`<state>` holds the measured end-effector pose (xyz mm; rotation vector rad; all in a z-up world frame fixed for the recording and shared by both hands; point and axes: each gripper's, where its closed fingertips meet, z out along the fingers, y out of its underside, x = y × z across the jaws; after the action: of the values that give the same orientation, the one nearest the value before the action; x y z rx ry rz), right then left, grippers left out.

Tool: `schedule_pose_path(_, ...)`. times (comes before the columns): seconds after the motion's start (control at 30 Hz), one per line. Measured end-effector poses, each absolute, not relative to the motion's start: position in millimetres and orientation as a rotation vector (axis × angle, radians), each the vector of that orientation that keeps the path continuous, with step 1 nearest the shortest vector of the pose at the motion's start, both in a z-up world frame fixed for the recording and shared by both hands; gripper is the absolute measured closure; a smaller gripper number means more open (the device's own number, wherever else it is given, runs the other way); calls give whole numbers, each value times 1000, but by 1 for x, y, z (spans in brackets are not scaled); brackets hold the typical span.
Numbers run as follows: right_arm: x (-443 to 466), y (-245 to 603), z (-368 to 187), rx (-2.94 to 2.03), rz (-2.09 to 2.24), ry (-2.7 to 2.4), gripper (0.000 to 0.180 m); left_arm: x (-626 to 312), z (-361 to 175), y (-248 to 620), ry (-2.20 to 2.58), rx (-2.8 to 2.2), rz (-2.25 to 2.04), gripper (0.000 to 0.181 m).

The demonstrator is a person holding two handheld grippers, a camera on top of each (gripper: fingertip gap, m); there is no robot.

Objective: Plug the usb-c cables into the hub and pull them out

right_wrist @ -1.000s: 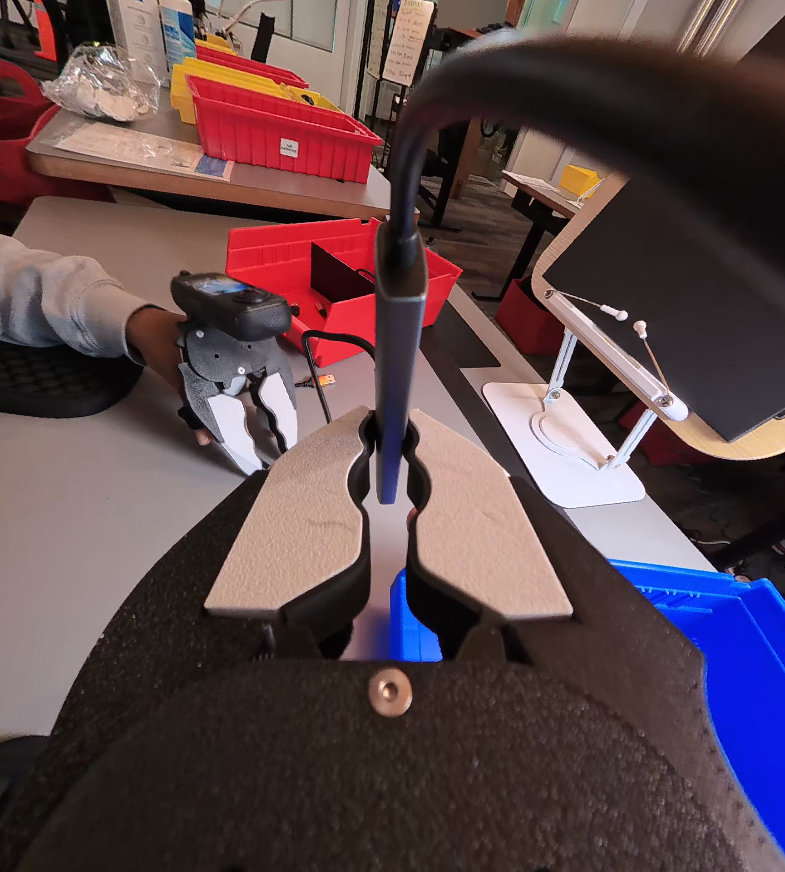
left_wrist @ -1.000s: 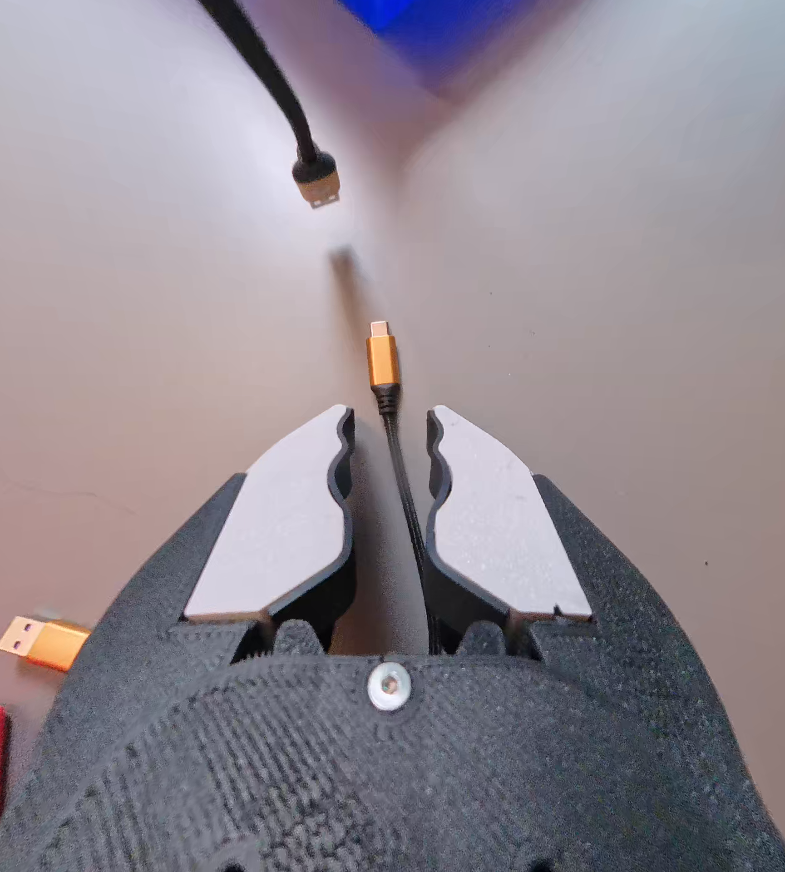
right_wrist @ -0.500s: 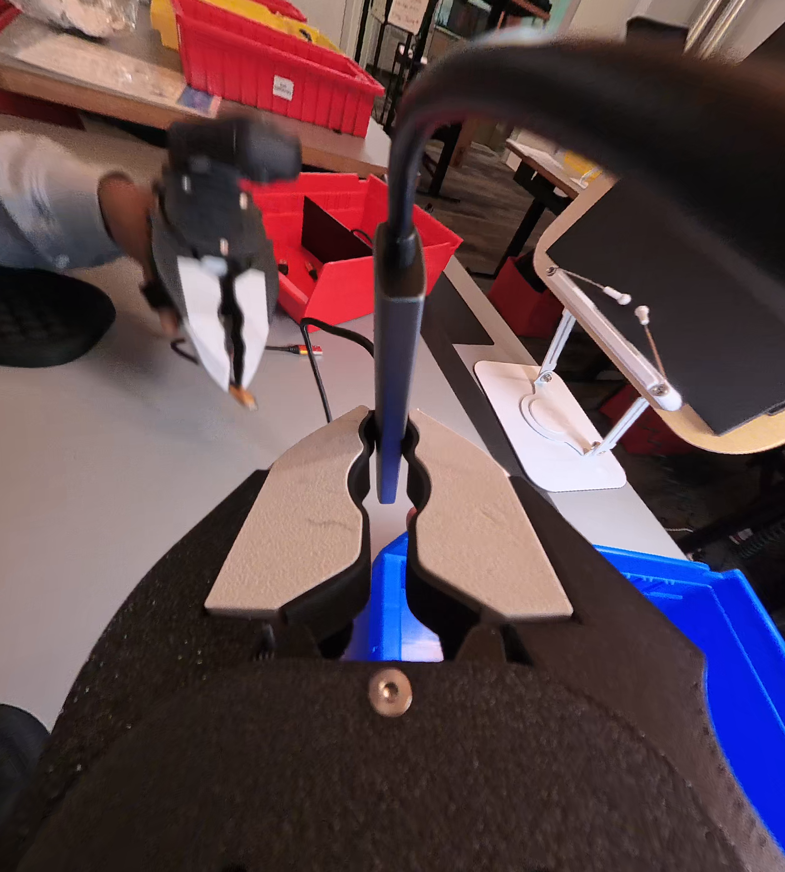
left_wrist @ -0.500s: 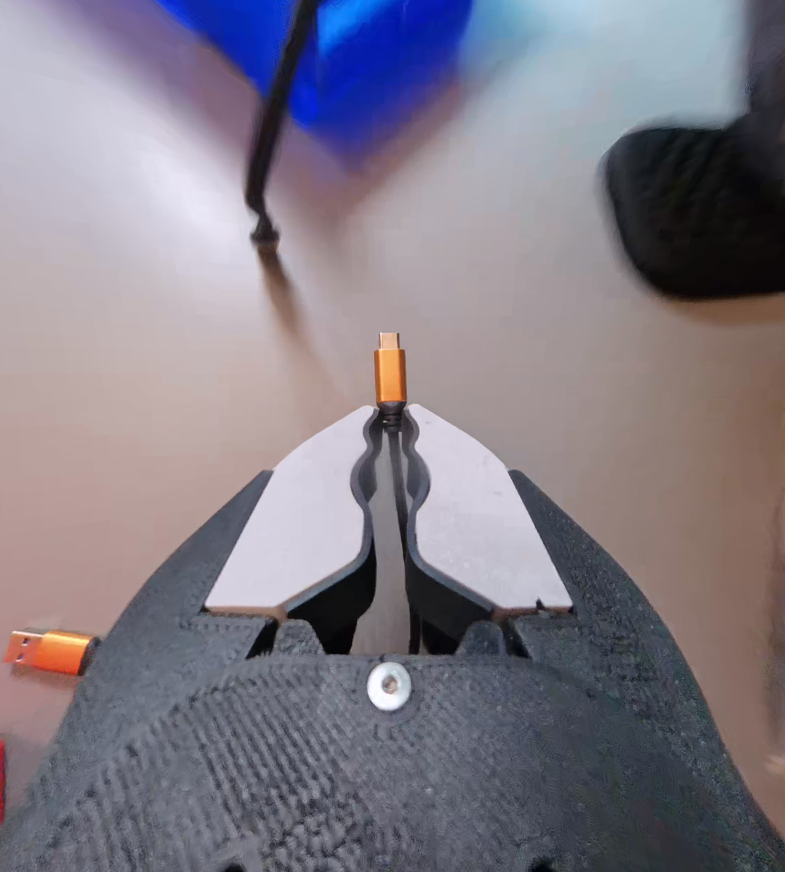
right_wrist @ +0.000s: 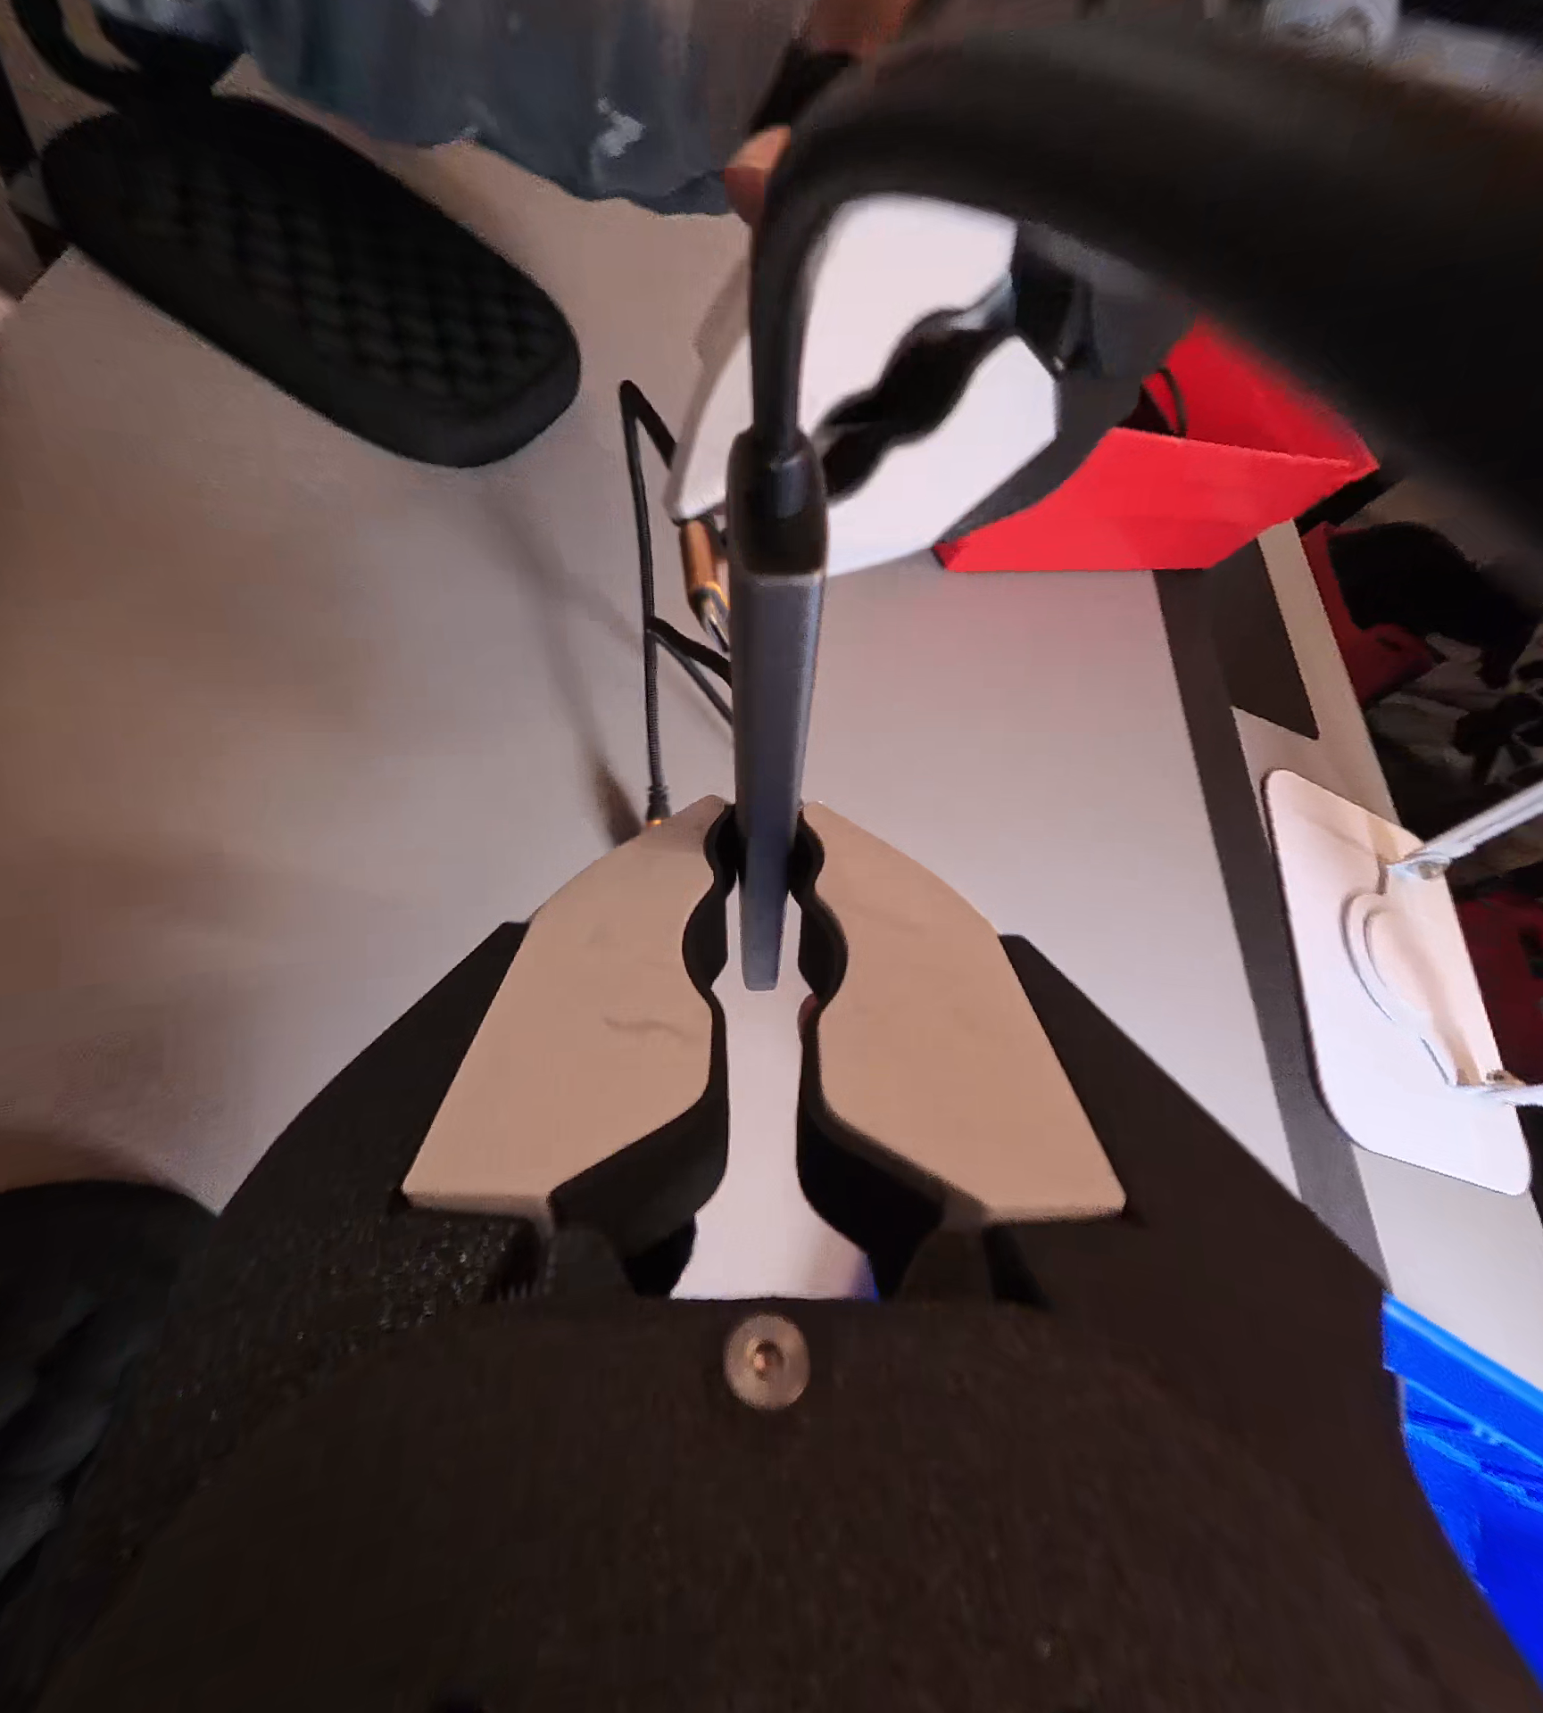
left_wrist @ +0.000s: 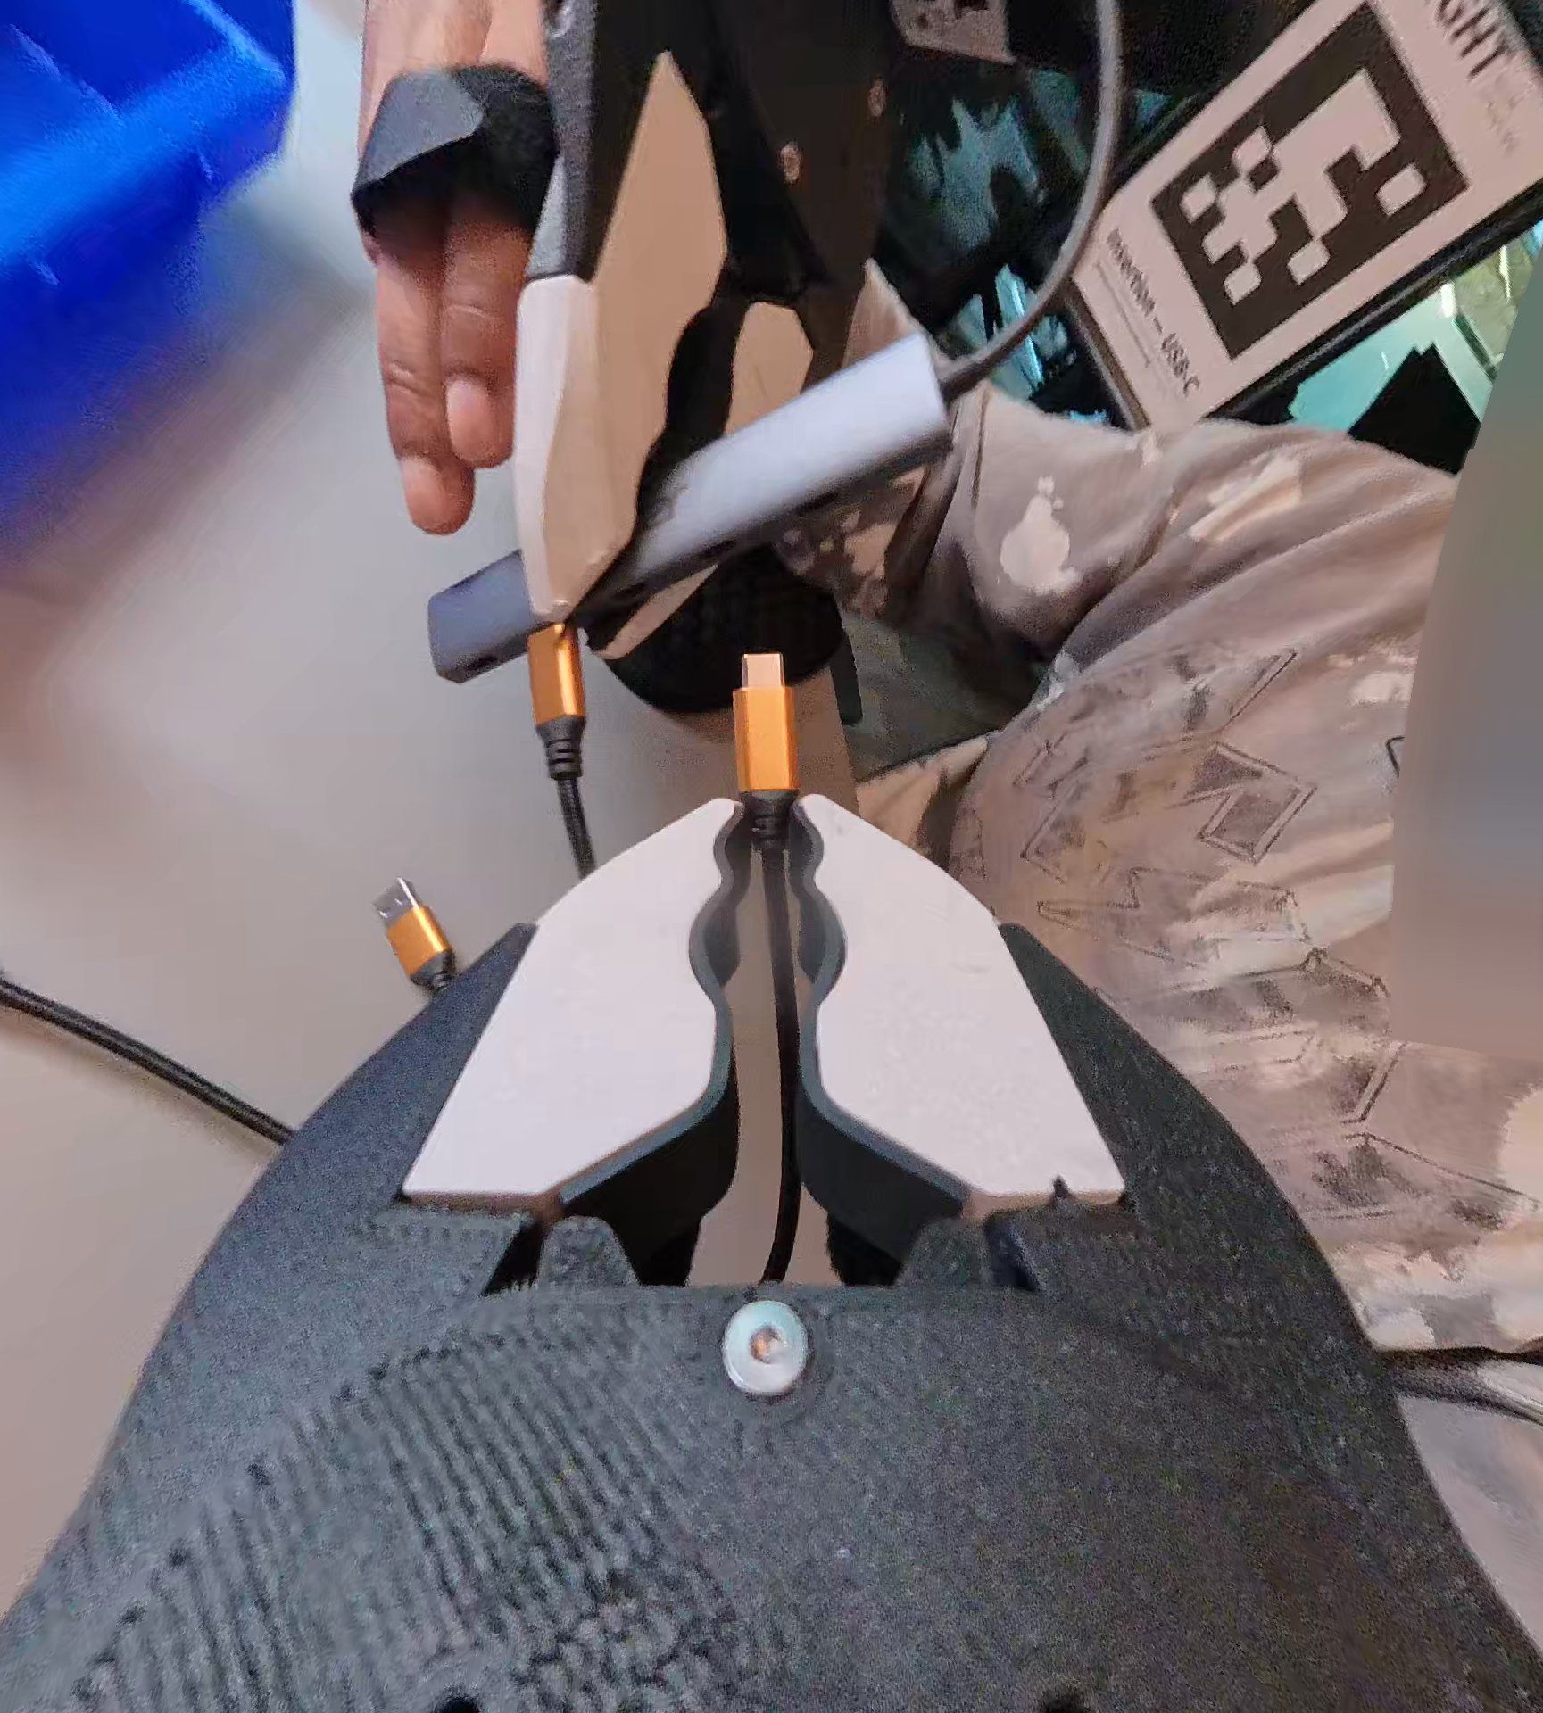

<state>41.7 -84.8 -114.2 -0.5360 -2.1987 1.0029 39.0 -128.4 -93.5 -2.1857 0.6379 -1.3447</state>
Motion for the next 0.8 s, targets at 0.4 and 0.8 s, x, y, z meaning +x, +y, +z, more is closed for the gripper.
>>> schedule_pose_path(0.4, 61, -107, -139, -378, 878, -2110, 170, 63, -131, -134, 705, -2328, -1447, 173)
schedule_pose_path(0.8, 57, -116, -143, -289, 755, -2050, 170, 57, -137, -137, 677, -2364, -1418, 173)
